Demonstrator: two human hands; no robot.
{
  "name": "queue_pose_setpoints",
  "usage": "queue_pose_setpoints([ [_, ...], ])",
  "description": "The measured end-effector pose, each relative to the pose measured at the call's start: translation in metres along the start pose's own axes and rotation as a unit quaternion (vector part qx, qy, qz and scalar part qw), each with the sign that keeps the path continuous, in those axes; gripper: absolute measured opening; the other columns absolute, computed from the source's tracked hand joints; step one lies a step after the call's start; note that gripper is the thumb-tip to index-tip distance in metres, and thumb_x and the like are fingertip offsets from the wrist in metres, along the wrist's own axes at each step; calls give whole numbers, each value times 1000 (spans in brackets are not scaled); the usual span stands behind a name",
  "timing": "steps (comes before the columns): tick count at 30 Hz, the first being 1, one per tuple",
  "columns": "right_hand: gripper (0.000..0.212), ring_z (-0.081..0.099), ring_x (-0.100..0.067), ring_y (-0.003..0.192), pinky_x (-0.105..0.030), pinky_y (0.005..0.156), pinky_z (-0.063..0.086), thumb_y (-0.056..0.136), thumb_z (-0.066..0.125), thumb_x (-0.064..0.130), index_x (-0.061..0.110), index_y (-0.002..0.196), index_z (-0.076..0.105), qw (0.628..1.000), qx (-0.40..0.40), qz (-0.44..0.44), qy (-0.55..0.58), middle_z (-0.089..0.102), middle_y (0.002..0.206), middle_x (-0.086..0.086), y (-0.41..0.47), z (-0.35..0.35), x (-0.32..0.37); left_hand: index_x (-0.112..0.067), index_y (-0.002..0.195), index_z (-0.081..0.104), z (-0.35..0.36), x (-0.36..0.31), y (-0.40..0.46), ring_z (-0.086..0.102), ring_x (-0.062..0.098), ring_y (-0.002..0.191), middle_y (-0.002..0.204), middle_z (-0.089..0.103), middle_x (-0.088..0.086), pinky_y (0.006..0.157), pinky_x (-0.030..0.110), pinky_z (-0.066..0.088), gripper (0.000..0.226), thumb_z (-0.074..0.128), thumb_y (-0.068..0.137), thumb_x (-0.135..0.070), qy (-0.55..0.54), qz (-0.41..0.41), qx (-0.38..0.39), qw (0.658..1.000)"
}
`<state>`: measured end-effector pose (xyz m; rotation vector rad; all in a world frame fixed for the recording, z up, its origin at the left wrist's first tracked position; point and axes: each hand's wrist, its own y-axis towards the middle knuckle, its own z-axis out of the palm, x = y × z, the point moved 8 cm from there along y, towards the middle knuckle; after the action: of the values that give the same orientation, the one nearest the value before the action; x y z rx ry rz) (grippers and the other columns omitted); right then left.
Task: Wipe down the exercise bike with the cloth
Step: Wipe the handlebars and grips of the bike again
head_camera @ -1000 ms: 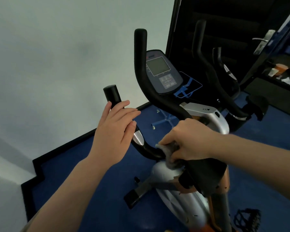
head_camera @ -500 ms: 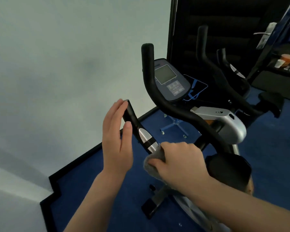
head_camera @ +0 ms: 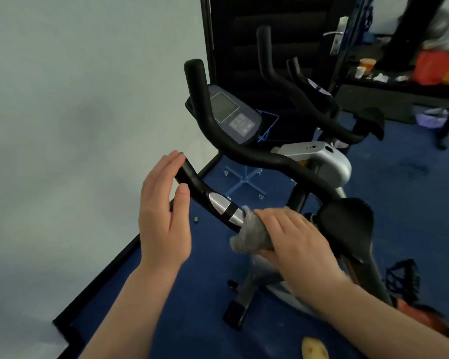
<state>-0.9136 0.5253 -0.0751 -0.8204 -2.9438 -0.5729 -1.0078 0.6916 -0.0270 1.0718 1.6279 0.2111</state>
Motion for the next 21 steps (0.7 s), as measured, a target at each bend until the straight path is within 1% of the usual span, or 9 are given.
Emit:
queue_pose_setpoints([
  [2, 47, 65, -22, 85, -36, 88, 54, 73, 77, 43, 9, 103, 65, 999, -31, -1, -29, 66, 90, -3, 4, 0, 6, -20, 134, 48, 1, 2, -1, 36, 11, 136, 141, 46, -10, 111, 33, 31, 39, 40, 96, -14, -15, 0, 0, 1000],
  [5, 46, 62, -22, 76, -37, 78, 54, 81, 64, 53, 9, 96, 63, 999, -33, 19, -35, 63, 81, -3, 8, 4, 11, -21, 134, 48, 1, 6, -2, 35, 11, 136, 141, 46, -11, 112, 35, 31, 40, 40, 96, -14, -34, 6, -6, 999],
  [8, 53, 61, -22, 77, -37, 77, 51, 85, 47, 60, 10, 98, 60, 998, -15, 50, -18, 62, 82, -2, 13, 6, 17, -21, 134, 47, 2, 8, -2, 35, 10, 136, 141, 46, -10, 111, 35, 31, 40, 40, 96, -13, -41, 9, -7, 999],
  [11, 60, 59, -19, 85, -33, 83, 45, 86, 29, 66, 15, 105, 55, 996, 29, 79, -16, 61, 90, 2, 20, 10, 22, -16, 133, 49, 2, 7, -2, 37, 11, 135, 140, 48, -8, 110, 33, 33, 39, 41, 96, -11, -41, 9, -10, 999],
  [12, 60, 58, -18, 88, -31, 84, 43, 85, 26, 67, 17, 106, 52, 995, 38, 86, -15, 60, 92, 4, 22, 11, 22, -15, 133, 50, 1, 6, -1, 38, 11, 134, 139, 48, -8, 109, 31, 33, 38, 40, 96, -11, -42, 9, -14, 999],
  [14, 56, 57, -15, 87, -29, 83, 43, 86, 27, 69, 20, 103, 49, 995, 40, 95, -5, 58, 92, 5, 26, 13, 24, -16, 131, 51, -1, 5, -1, 40, 11, 133, 137, 50, -10, 108, 25, 33, 38, 39, 96, -13, -50, 9, -25, 998],
  [17, 51, 55, -16, 78, -29, 73, 39, 87, 32, 69, 19, 90, 42, 995, 31, 95, -13, 53, 83, 5, 41, 13, 32, -18, 132, 52, -4, 8, -1, 45, 12, 129, 135, 54, -10, 104, 21, 35, 38, 35, 97, -21, -95, -25, -38, 994],
  [19, 51, 49, -17, 70, -29, 66, 34, 88, 33, 67, 17, 83, 34, 997, 18, 74, -27, 44, 76, 3, 61, 10, 45, -20, 131, 52, -5, 10, -1, 49, 13, 124, 131, 56, -8, 102, 22, 38, 39, 33, 98, -24, -117, -50, -44, 991],
  [21, 46, 43, -17, 65, -31, 62, 31, 90, 36, 63, 18, 83, 34, 999, 14, 45, -26, 37, 72, 0, 83, 7, 60, -18, 128, 54, -9, 10, 1, 51, 12, 122, 128, 58, -8, 98, 18, 39, 37, 34, 98, -22, -129, -56, -58, 988],
])
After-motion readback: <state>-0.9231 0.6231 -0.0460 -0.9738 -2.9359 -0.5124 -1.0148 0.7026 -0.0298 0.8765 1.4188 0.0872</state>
